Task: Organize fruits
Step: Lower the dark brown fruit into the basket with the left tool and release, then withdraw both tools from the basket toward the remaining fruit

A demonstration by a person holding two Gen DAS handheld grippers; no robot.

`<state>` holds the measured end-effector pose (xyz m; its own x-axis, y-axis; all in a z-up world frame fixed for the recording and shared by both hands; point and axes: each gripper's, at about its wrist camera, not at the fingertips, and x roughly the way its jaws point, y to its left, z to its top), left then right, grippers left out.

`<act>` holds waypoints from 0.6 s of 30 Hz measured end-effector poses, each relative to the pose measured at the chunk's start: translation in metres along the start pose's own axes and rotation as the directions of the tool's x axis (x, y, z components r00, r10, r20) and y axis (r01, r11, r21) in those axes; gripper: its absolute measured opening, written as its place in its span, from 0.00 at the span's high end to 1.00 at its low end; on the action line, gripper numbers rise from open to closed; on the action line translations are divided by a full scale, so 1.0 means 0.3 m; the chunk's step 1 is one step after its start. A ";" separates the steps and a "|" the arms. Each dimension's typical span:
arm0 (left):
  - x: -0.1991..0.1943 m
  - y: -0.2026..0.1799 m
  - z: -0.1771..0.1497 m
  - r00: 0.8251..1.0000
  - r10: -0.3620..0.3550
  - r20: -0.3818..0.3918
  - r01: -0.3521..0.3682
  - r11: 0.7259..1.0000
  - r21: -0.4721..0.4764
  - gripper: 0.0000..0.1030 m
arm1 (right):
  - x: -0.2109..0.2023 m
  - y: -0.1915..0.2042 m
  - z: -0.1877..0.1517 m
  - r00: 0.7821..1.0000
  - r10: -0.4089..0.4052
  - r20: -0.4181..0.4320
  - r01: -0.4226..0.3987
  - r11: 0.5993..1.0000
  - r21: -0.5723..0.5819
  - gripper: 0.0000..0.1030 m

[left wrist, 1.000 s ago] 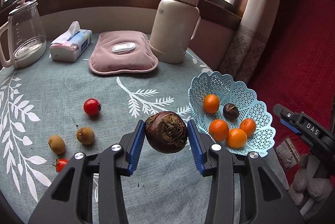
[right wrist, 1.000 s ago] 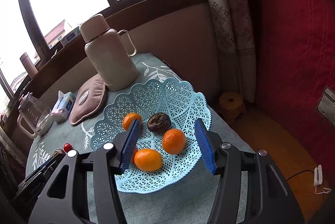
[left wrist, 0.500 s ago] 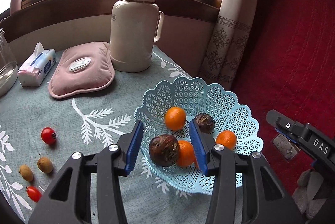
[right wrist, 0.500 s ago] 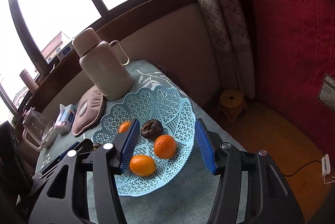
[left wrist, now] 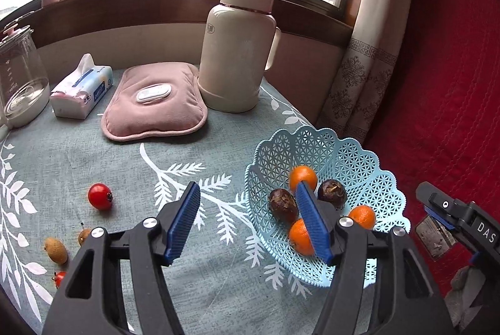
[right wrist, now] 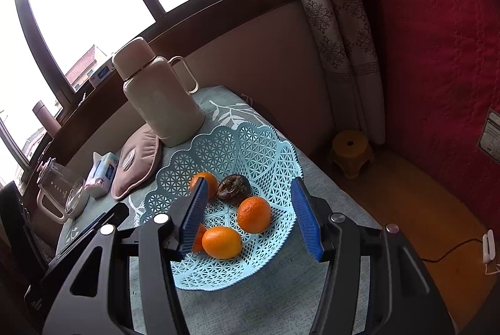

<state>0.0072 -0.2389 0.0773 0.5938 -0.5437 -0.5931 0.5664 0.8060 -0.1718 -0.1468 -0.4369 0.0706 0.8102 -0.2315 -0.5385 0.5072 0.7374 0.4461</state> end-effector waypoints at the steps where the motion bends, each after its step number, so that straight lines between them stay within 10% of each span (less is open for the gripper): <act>1: -0.006 0.007 -0.001 1.000 0.009 0.003 -0.009 1.000 -0.006 0.30 | -0.004 0.005 -0.002 1.000 0.003 0.002 -0.003 1.000 -0.001 0.41; 18: -0.139 0.192 -0.013 0.989 0.140 0.038 -0.137 0.988 -0.071 0.30 | -0.035 0.074 -0.025 0.999 0.050 0.011 -0.050 0.998 -0.048 0.35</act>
<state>0.0127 -0.1690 0.0891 0.6881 -0.4342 -0.5813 0.4380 0.8873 -0.1443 -0.1464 -0.4133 0.0809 0.8378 -0.2009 -0.5077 0.4516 0.7777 0.4374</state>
